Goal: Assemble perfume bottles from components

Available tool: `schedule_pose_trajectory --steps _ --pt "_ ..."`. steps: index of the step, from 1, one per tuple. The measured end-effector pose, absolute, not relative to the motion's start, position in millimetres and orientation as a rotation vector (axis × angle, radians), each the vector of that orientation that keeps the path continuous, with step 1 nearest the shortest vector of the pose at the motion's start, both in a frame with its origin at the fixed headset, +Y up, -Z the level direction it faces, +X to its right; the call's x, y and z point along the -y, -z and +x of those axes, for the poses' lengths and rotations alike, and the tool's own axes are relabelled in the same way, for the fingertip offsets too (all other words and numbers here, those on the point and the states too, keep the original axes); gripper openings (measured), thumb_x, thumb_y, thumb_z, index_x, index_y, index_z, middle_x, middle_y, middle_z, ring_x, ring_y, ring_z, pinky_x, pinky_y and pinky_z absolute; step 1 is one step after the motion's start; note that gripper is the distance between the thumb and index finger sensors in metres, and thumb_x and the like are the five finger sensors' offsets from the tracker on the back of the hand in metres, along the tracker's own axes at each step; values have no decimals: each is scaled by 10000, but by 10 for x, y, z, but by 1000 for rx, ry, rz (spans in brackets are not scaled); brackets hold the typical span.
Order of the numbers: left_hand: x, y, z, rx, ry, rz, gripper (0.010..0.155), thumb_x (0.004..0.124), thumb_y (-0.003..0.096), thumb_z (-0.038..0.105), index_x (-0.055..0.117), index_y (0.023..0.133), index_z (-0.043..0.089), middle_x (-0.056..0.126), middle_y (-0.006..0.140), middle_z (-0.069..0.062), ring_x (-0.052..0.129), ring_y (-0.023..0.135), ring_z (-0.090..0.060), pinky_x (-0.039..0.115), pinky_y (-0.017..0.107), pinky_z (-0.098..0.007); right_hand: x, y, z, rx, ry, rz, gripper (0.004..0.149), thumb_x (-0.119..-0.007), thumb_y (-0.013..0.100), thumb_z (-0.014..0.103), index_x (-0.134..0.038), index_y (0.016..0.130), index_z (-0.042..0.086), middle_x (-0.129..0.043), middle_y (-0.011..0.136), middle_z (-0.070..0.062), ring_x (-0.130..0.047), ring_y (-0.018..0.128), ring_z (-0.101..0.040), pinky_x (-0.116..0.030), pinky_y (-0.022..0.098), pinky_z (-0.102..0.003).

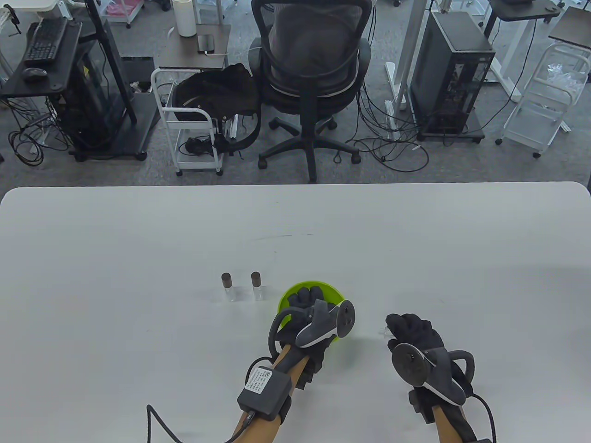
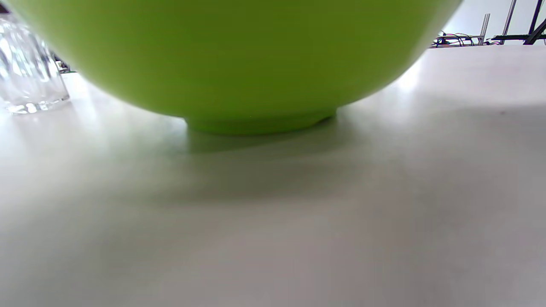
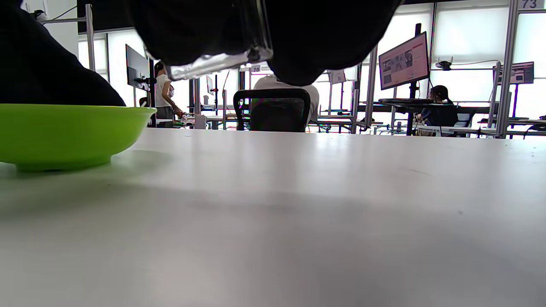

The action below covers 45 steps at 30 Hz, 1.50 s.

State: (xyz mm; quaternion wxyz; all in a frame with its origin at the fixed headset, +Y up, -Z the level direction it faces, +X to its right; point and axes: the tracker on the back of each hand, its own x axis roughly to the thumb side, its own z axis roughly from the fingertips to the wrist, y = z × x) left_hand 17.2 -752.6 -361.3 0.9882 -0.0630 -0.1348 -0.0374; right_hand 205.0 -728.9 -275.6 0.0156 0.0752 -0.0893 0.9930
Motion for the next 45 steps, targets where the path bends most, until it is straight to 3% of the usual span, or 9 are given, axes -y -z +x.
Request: schedule_pose_trajectory --steps 8,15,22,25,29,36,45 --pt "7534 3618 174 272 44 -111 390 755 540 454 803 912 347 562 1192 -125 609 1074 -449 497 810 -602 7300 2750 2033 268 -3097 241 562 -716 526 343 -566 1055 226 -680 1034 -109 -822 898 -310 -774 687 -507" --pt "7478 3583 111 293 -25 -92 390 700 547 433 797 916 356 556 1191 -136 609 1071 -452 501 808 -599 7302 2746 2020 250 -3085 249 563 -715 527 342 -561 1057 226 -677 1037 -108 -818 901 -310 -770 692 -510" --pt "7254 3415 -29 334 -130 41 399 647 556 400 736 941 351 624 1163 -156 694 1032 -456 559 793 -588 7326 2751 2003 223 -3048 251 562 -711 529 343 -557 1058 229 -672 1041 -106 -817 912 -306 -767 697 -507" --pt "7178 3325 -82 345 -156 78 401 615 560 385 699 950 349 696 1127 -164 806 968 -451 641 764 -571 7335 2754 1987 214 -3041 257 563 -709 530 344 -554 1059 229 -670 1043 -104 -821 917 -303 -768 698 -504" --pt "7145 3197 -115 373 -165 137 403 605 558 375 679 952 342 869 973 -102 992 765 -302 792 664 -455 7350 2761 1961 195 -3013 268 563 -707 531 345 -551 1060 230 -668 1044 -102 -825 919 -302 -771 698 -500" --pt "7166 2963 -62 430 -79 244 430 656 538 437 735 953 356 887 877 -69 984 629 -220 795 610 -403 7361 2762 1919 184 -2967 292 563 -706 534 345 -546 1062 231 -663 1047 -103 -821 920 -304 -768 700 -501" --pt "7171 2907 -46 446 -104 243 434 676 530 446 758 943 343 888 864 -70 981 606 -210 797 598 -396 7359 2759 1930 202 -2861 285 563 -702 537 346 -536 1063 233 -652 1051 -102 -812 926 -302 -763 706 -501"
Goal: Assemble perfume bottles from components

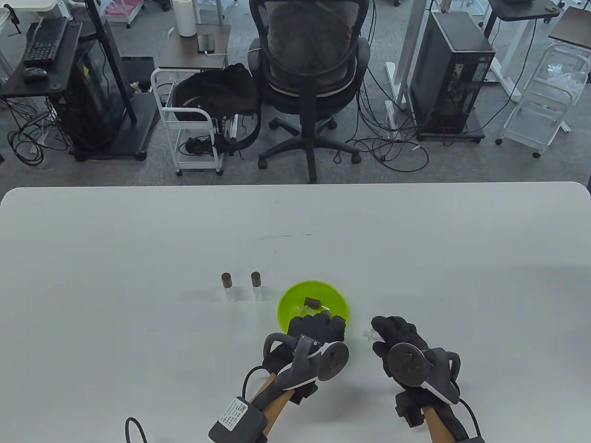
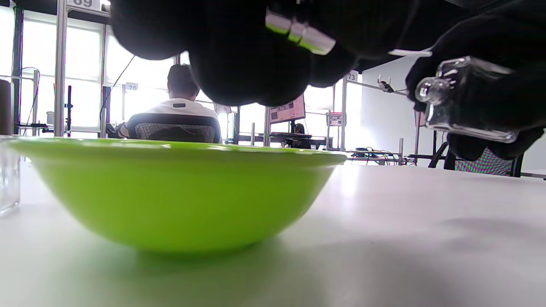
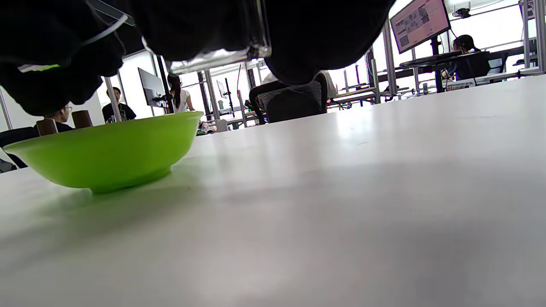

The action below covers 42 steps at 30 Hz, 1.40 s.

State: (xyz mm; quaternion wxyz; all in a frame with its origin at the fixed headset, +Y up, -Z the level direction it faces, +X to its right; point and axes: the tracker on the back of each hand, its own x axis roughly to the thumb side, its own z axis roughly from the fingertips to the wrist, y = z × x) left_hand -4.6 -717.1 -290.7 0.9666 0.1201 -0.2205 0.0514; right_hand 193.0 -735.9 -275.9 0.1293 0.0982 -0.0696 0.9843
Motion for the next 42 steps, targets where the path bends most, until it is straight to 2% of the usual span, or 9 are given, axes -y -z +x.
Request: schedule_pose_trajectory --steps 14,20,24,27,31,34,36,40,42 --pt "7166 2893 -34 446 -93 245 437 677 527 447 760 942 339 886 867 -69 982 604 -206 799 596 -392 7372 2744 1879 197 -2809 320 564 -699 541 348 -529 1066 234 -645 1054 -100 -807 929 -301 -761 711 -499" --pt "7134 2886 -25 510 -232 215 497 689 467 468 778 937 332 915 831 -44 1001 557 -160 829 569 -354 7384 2732 1828 182 -2798 351 563 -692 544 352 -521 1069 243 -641 1059 -94 -806 933 -293 -762 715 -490" --pt "7128 2922 -69 513 -427 188 632 712 412 495 735 985 229 965 750 -37 1019 422 -70 879 480 -281 7380 2716 1790 165 -2760 398 560 -685 542 360 -516 1068 263 -654 1062 -89 -816 933 -281 -771 714 -474" --pt "7139 2972 -122 468 -571 139 685 704 376 530 743 967 184 997 667 -24 1003 331 -9 898 411 -239 7360 2693 1737 176 -2722 441 554 -681 544 360 -511 1065 279 -666 1069 -100 -821 930 -284 -778 706 -466" --pt "7151 3012 -196 401 -697 117 645 676 353 569 818 852 185 1025 493 5 960 210 9 894 317 -231 7357 2672 1692 177 -2705 461 552 -670 547 364 -499 1066 281 -685 1071 -94 -830 927 -278 -789 698 -451" --pt "7154 3022 -211 388 -688 110 605 671 355 577 847 791 197 1003 402 50 934 173 5 883 295 -242 7364 2672 1670 165 -2705 458 554 -666 549 362 -499 1068 261 -698 1065 -85 -834 920 -280 -795 685 -436" --pt "7160 3010 -204 395 -666 135 586 670 367 566 842 798 209 1001 416 40 939 191 -3 881 316 -245 7373 2673 1657 172 -2716 452 557 -661 551 361 -496 1069 243 -701 1059 -81 -836 915 -277 -799 677 -424" --pt "7161 2979 -161 460 -624 169 500 661 465 464 773 906 255 978 716 -31 1019 442 -92 865 506 -305 7373 2703 1689 155 -2676 400 562 -653 554 354 -492 1072 208 -700 1047 -97 -831 903 -286 -797 672 -422" --pt "7157 2972 -151 486 -607 178 482 649 496 420 751 935 248 954 802 -21 1038 531 -115 857 562 -314 7378 2709 1709 145 -2659 396 561 -656 552 350 -498 1071 205 -701 1045 -102 -830 900 -292 -796 671 -423"
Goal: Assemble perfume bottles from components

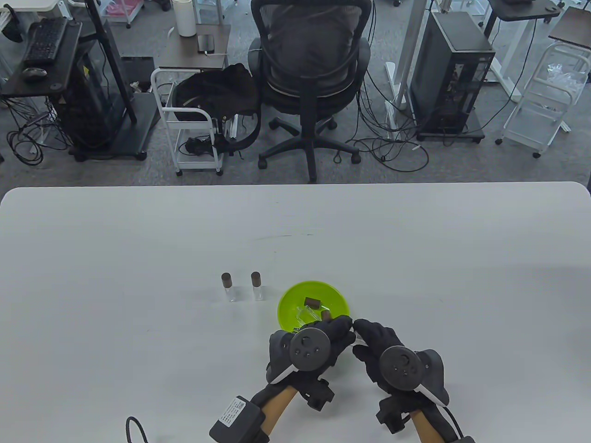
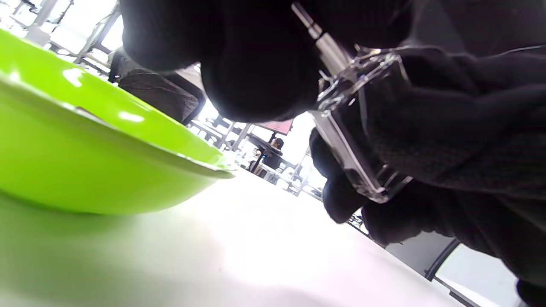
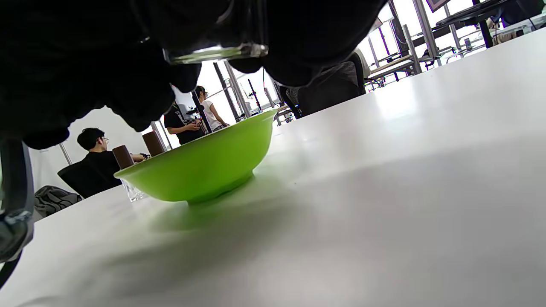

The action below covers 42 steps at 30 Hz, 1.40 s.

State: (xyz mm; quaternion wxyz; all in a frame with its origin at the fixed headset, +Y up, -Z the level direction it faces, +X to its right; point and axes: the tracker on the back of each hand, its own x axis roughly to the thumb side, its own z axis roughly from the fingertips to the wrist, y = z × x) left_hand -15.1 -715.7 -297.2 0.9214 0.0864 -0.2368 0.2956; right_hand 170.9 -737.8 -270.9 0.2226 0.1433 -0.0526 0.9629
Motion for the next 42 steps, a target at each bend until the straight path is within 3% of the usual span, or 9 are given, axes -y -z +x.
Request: schedule_pose_trajectory --steps 5,8,12,17,20,26,30,35,42 --pt "7168 3002 -191 495 -643 160 484 647 530 401 737 963 206 962 808 -25 1054 532 -120 865 541 -300 7380 2707 1708 159 -2668 404 561 -656 550 349 -498 1069 209 -703 1043 -98 -829 900 -287 -796 674 -420" --pt "7150 3021 -208 409 -637 98 618 639 506 531 774 952 125 1031 641 -4 1056 381 -102 881 427 -288 7365 2694 1697 177 -2652 406 562 -650 550 353 -490 1070 214 -698 1045 -91 -828 901 -280 -797 676 -412" --pt "7122 3013 -201 423 -636 91 553 659 511 505 833 881 133 1010 513 58 1007 315 -82 864 397 -292 7352 2684 1692 209 -2664 410 561 -654 547 351 -500 1067 210 -706 1037 -95 -834 892 -282 -801 670 -412" --pt "7089 2959 -172 520 -585 156 453 738 494 390 725 939 305 900 858 -5 989 635 -170 795 610 -352 7352 2690 1703 202 -2639 391 562 -650 550 352 -492 1069 207 -699 1041 -95 -830 896 -283 -799 672 -411" --pt "7101 2969 -165 546 -600 127 435 726 511 349 713 944 303 854 958 24 982 743 -198 780 657 -359 7356 2682 1698 211 -2655 398 563 -650 548 350 -492 1068 203 -700 1039 -95 -829 897 -282 -798 672 -412" --pt "7143 3030 -223 461 -663 90 573 622 553 442 673 1030 129 944 875 -35 1063 591 -178 854 516 -302 7339 2681 1712 234 -2654 390 562 -642 551 353 -480 1069 210 -691 1043 -92 -823 902 -277 -796 677 -406" --pt "7127 3014 -219 458 -640 135 521 656 537 450 810 920 133 1019 624 36 1044 441 -137 851 444 -287 7338 2679 1710 278 -2652 385 561 -647 546 352 -487 1065 208 -696 1039 -92 -827 896 -276 -799 672 -404" --pt "7104 2986 -193 571 -617 121 410 753 520 318 735 929 313 830 1014 -24 935 855 -244 752 697 -392 7358 2683 1674 256 -2676 392 562 -648 546 354 -489 1065 209 -696 1040 -89 -829 897 -276 -800 671 -403" --pt "7174 3070 -276 481 -767 75 489 651 557 423 728 973 178 904 916 -109 1039 696 -232 847 571 -331 7337 2670 1676 294 -2670 394 562 -641 547 358 -477 1066 216 -688 1044 -82 -821 904 -268 -795 678 -396"
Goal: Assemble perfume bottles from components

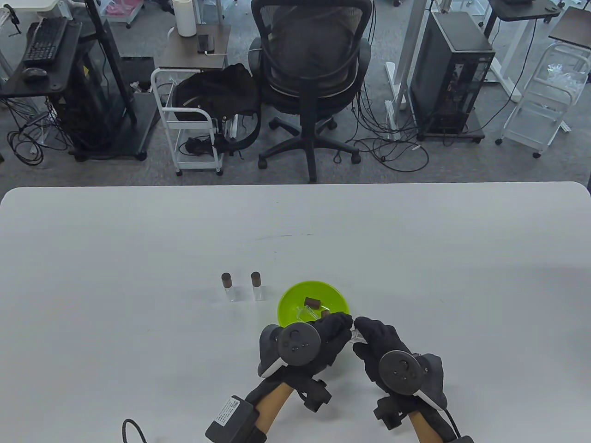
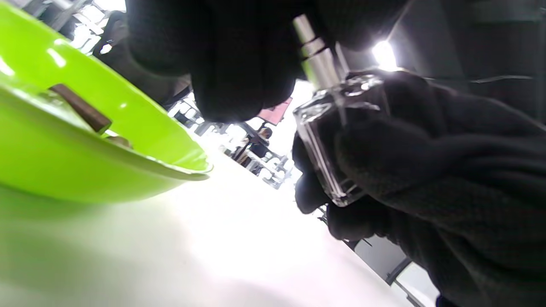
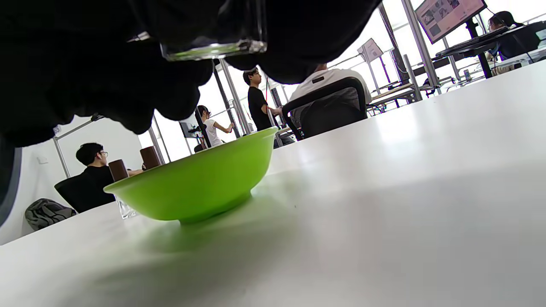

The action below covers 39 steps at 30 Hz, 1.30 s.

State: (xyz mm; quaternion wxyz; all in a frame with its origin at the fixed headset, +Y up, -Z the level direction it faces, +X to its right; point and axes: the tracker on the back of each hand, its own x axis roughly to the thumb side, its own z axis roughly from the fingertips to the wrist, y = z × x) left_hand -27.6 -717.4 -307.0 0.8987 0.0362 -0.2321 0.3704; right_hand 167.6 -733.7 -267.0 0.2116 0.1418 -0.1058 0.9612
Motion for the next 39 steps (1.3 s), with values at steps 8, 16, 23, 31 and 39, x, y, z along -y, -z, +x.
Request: schedule_pose_trajectory --steps 8,16,23,31,39 --pt "7111 3025 -213 456 -639 88 490 714 525 427 770 961 210 985 712 3 1020 558 -172 822 527 -324 7340 2670 1674 295 -2682 388 561 -647 545 354 -486 1064 213 -693 1042 -82 -825 901 -270 -795 676 -400" --pt "7092 3002 -201 443 -776 -1 406 701 565 332 680 955 222 766 1039 -123 902 881 -313 762 688 -398 7344 2676 1668 294 -2686 382 561 -642 545 354 -480 1064 213 -690 1043 -84 -825 903 -267 -797 675 -398" --pt "7116 3017 -177 354 -632 -48 590 571 588 488 730 998 95 941 883 -111 1018 680 -295 817 565 -382 7316 2671 1661 311 -2658 361 561 -636 550 358 -472 1067 212 -685 1044 -82 -822 904 -264 -794 679 -393" --pt "7077 3000 -196 481 -692 23 449 746 543 290 699 989 272 814 1016 -57 909 853 -282 734 692 -414 7321 2669 1644 314 -2672 375 563 -642 547 354 -480 1064 204 -693 1039 -87 -827 898 -267 -797 671 -397" --pt "7140 3058 -276 421 -837 25 507 652 581 376 642 1029 138 860 960 -100 993 768 -264 817 612 -361 7313 2650 1635 334 -2675 385 562 -637 548 355 -472 1064 208 -685 1043 -84 -822 902 -267 -793 675 -397"
